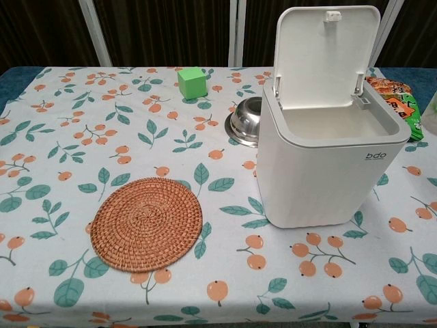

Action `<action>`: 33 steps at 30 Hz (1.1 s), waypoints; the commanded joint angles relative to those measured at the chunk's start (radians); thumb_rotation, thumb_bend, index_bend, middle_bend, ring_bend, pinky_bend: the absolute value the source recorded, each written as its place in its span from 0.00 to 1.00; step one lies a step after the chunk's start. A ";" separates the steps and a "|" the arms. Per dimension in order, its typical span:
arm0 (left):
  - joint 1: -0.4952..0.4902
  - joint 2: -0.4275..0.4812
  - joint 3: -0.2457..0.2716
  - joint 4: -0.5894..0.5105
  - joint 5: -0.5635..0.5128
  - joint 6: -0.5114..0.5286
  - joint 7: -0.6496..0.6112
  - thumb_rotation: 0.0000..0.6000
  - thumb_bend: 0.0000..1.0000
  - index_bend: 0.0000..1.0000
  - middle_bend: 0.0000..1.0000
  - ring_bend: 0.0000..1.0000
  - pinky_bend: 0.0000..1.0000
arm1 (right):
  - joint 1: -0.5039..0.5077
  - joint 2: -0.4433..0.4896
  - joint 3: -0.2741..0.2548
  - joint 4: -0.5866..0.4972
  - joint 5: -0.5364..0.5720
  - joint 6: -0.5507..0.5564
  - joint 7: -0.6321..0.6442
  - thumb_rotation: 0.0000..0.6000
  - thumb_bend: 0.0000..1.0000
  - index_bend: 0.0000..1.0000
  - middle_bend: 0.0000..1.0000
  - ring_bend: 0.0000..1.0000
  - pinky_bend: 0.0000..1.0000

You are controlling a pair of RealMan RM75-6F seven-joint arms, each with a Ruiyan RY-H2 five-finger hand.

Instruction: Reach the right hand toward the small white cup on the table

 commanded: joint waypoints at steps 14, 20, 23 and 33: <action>0.001 -0.003 0.002 0.006 -0.015 -0.013 -0.005 1.00 0.09 0.16 0.15 0.08 0.10 | 0.073 0.011 0.015 -0.164 -0.279 -0.007 0.008 1.00 0.26 0.32 0.40 0.36 0.48; 0.007 -0.006 0.003 0.021 -0.016 -0.008 -0.021 1.00 0.09 0.16 0.15 0.08 0.10 | 0.119 -0.050 0.024 -0.156 -0.255 -0.086 -0.031 1.00 0.24 0.10 0.30 0.22 0.34; 0.008 -0.007 0.003 0.025 -0.015 -0.005 -0.027 1.00 0.09 0.16 0.15 0.08 0.10 | 0.135 -0.058 0.022 -0.160 -0.265 -0.106 -0.031 1.00 0.17 0.00 0.11 0.03 0.15; 0.012 -0.007 0.002 0.029 -0.012 0.004 -0.035 1.00 0.09 0.16 0.15 0.08 0.10 | 0.084 -0.038 0.008 -0.119 -0.322 0.028 0.022 1.00 0.10 0.00 0.00 0.00 0.00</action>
